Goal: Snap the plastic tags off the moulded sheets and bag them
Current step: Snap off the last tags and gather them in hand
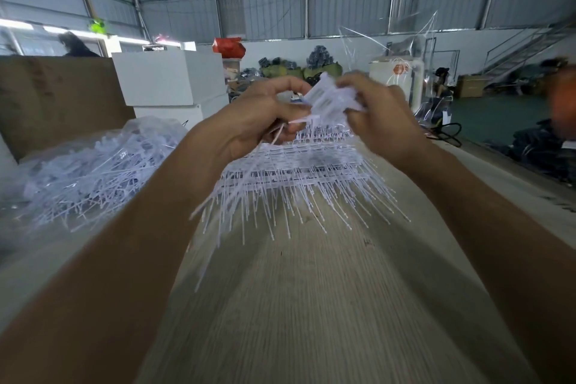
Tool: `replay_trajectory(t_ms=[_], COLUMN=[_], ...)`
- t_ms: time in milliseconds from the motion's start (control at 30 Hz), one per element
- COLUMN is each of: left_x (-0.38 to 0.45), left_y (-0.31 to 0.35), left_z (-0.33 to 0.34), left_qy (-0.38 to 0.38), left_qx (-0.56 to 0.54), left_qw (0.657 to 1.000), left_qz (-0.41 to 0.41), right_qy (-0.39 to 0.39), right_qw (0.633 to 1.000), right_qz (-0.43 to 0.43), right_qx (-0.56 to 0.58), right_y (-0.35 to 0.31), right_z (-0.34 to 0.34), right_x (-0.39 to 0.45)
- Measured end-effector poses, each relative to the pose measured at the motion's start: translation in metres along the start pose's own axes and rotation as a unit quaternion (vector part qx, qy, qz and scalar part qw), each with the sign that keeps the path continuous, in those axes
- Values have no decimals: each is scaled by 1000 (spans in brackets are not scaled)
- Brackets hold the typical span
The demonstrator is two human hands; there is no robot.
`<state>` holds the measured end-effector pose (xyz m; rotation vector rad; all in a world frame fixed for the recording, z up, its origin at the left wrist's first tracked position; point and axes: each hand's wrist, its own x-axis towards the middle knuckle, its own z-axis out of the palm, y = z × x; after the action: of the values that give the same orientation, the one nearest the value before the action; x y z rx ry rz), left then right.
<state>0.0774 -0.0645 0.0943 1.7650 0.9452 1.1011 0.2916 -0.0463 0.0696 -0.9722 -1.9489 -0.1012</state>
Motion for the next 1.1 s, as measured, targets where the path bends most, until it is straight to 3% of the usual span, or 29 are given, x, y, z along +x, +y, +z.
replay_trajectory(t_ms=[67, 133, 267, 500, 700, 833, 967, 1100], left_x=[-7, -7, -7, -8, -6, -5, -6, -6], left_y=[5, 11, 12, 4, -1, -1, -3, -3], left_z=[1, 2, 12, 8, 1, -1, 2, 10], left_qy=[-62, -23, 15, -27, 40, 44, 23, -7], left_qx=[15, 53, 113, 140, 189, 220, 215, 219], left_qw=[997, 997, 991, 988, 976, 968, 973, 971], left_qz=[37, 59, 67, 53, 103, 113, 79, 99], right_qy=[70, 96, 9, -97, -116, -95, -55, -47], right_qw=[989, 966, 945, 946, 922, 911, 928, 946], right_qz=[106, 174, 213, 161, 178, 188, 176, 157], right_qx=[76, 164, 249, 265, 325, 355, 324, 278], right_y=[17, 34, 44, 25, 23, 17, 11, 2], right_z=[-6, -15, -11, -6, -9, -7, -5, -2], right_x=[1, -4, -16, -15, -13, -10, -7, -4])
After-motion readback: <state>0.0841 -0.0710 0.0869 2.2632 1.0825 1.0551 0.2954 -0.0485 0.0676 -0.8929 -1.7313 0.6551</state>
